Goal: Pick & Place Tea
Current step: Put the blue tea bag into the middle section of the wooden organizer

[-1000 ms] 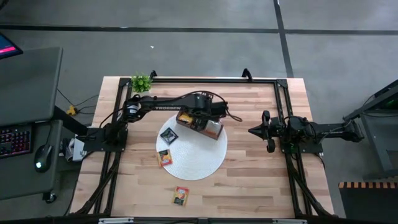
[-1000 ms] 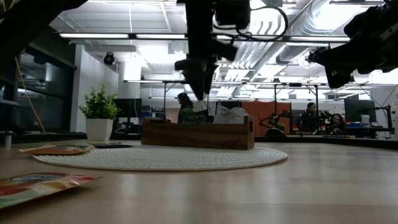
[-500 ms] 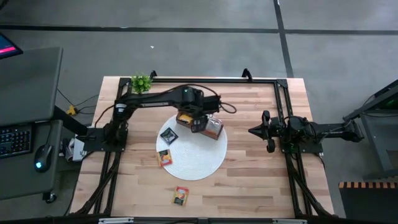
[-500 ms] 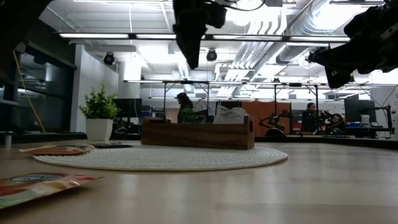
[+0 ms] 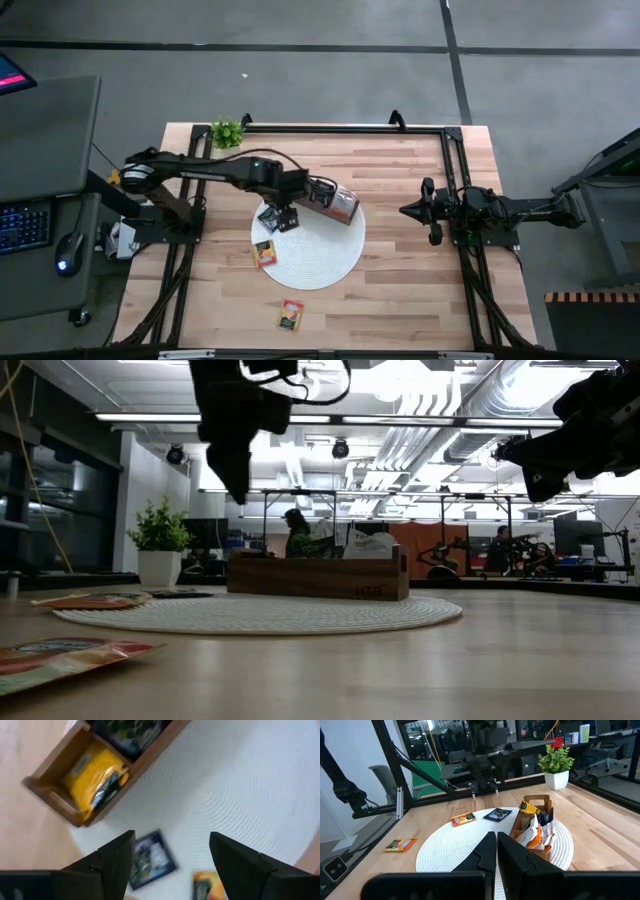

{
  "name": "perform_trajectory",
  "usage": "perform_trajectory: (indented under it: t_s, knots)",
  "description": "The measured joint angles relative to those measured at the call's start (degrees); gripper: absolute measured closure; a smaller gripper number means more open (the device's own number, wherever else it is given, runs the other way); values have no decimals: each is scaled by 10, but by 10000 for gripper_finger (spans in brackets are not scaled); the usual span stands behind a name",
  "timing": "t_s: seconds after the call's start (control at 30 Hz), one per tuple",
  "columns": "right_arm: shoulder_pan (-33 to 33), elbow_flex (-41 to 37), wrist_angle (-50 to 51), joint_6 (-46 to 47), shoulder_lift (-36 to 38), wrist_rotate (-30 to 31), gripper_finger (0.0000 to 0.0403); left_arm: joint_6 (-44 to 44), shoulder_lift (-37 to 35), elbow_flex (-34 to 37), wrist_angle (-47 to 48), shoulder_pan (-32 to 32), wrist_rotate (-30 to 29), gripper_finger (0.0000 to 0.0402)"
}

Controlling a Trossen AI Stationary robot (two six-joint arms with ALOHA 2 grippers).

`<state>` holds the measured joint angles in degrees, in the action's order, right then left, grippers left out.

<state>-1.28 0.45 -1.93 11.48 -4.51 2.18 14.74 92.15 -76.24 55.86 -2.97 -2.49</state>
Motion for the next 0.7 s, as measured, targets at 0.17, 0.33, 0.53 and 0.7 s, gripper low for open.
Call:
perform_trajectory:
  t_s: [0.17, 0.33, 0.53, 0.7]
  knots:
    - [0, 0, 0, 0, -3, 0, 391, 53, -46, 99, -20, 0, 17, 149]
    - [0, 0, 0, 0, -8, 0, 391, 133, -94, 190, -66, -5, 19, 149]
    - [0, 0, 0, 0, -13, 0, 391, 211, -142, 290, -133, -16, 39, 149]
    - [0, 0, 0, 0, -14, 0, 391, 250, -139, 324, -139, -28, 45, 149]
